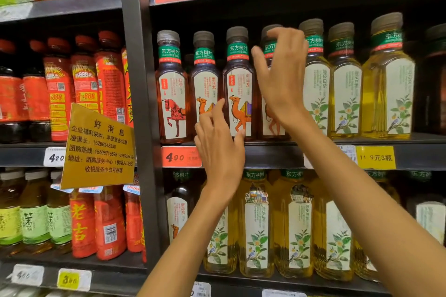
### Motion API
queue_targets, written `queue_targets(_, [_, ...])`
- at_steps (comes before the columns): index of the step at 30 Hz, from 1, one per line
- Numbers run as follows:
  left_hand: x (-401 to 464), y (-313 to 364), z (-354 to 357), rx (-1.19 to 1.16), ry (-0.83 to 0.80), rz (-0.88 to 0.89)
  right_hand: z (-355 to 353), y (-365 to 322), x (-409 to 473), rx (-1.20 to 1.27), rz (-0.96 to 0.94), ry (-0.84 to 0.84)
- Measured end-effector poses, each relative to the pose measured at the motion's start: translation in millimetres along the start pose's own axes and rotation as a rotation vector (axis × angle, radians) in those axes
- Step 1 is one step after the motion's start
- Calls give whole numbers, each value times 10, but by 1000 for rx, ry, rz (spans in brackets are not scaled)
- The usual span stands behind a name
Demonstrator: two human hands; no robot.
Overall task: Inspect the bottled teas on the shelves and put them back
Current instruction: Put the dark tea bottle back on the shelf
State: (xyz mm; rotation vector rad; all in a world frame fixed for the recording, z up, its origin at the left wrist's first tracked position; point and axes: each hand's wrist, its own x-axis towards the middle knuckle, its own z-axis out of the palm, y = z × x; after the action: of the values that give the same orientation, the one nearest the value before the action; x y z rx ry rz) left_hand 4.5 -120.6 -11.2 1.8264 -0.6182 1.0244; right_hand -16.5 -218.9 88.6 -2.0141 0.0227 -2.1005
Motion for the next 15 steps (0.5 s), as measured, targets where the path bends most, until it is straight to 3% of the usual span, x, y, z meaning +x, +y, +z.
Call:
queue_targets(3, [34,58,6,-27,11,65,-20,28,147,121,164,-156])
queue_targets(6, [32,38,17,-47,-7,89,10,10,214,44,197,-256])
queue_targets(9, [6,10,20,-18,-10,114,9,-6,229,45,214,-225])
queue_targets(15, [3,5,28,-8,-15,130,-237,39,201,382,261,-133])
